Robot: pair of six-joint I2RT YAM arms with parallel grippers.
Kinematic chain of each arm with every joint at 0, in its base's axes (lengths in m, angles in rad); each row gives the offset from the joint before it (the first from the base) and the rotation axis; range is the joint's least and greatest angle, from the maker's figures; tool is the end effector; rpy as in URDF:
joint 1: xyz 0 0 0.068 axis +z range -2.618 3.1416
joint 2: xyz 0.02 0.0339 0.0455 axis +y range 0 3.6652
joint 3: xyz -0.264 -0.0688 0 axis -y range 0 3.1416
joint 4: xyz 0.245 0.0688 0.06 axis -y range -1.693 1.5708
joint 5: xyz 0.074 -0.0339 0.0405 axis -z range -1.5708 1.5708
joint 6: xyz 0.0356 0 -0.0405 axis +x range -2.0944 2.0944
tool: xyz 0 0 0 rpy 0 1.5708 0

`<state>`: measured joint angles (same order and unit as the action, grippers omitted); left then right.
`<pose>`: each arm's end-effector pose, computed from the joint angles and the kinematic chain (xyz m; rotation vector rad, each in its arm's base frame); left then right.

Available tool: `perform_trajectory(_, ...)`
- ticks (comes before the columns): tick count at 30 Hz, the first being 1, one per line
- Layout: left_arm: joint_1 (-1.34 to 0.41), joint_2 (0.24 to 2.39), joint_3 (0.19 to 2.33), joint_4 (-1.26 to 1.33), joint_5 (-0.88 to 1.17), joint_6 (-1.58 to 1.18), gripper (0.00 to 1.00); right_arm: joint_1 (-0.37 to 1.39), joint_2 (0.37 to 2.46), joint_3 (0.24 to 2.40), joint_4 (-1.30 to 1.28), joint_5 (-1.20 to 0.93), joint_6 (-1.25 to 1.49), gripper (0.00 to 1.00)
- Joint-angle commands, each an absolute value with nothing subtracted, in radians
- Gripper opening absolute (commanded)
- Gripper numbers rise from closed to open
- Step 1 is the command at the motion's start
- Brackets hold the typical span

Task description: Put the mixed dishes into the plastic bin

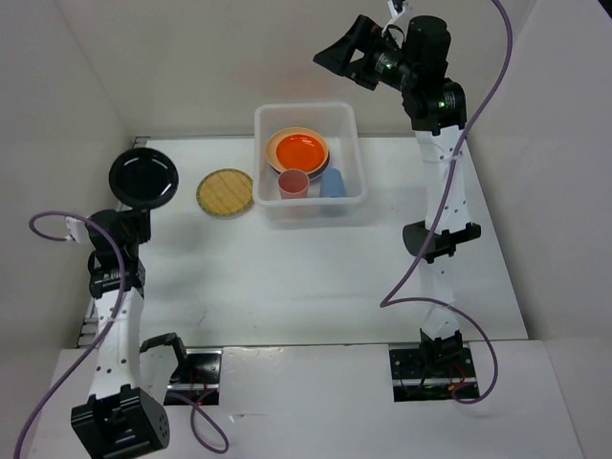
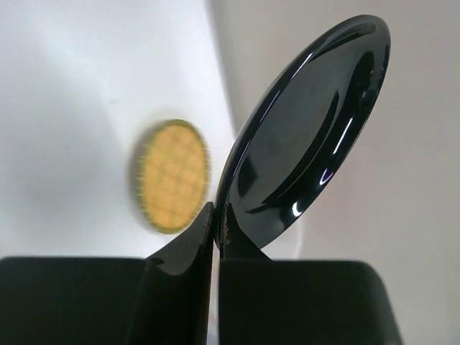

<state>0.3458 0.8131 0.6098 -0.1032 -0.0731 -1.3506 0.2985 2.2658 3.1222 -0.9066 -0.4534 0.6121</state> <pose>0.1826 0.0686 0.2815 -1.4767 1.2333 -0.6167 0.3874 0.1355 0.5354 -0.1019 1.7216 1.0535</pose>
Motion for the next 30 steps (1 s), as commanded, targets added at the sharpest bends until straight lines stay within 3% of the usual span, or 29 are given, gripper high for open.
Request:
perform_trajectory(1, 0.31, 0.813, 0.701, -0.082, 0.013, -1.275, 0.0, 0.301, 2.169, 3.137, -0.905, -0.45, 0.612, 0.99)
perform_trajectory(9, 0.106, 1.279, 1.081, 0.095, 0.227, -1.075, 0.0, 0.291, 2.126, 3.137, -0.992, -0.339, 0.583, 0.99)
perform_trajectory(17, -0.08, 1.877, 1.624, -0.047, 0.324, -0.91, 0.0, 0.272, 2.017, 3.137, -1.049, -0.279, 0.565, 0.99)
perform_trajectory(30, -0.227, 2.35, 2.141, -0.279, 0.148, -0.752, 0.0, 0.247, 1.971, 3.137, -1.134, -0.21, 0.555, 0.99)
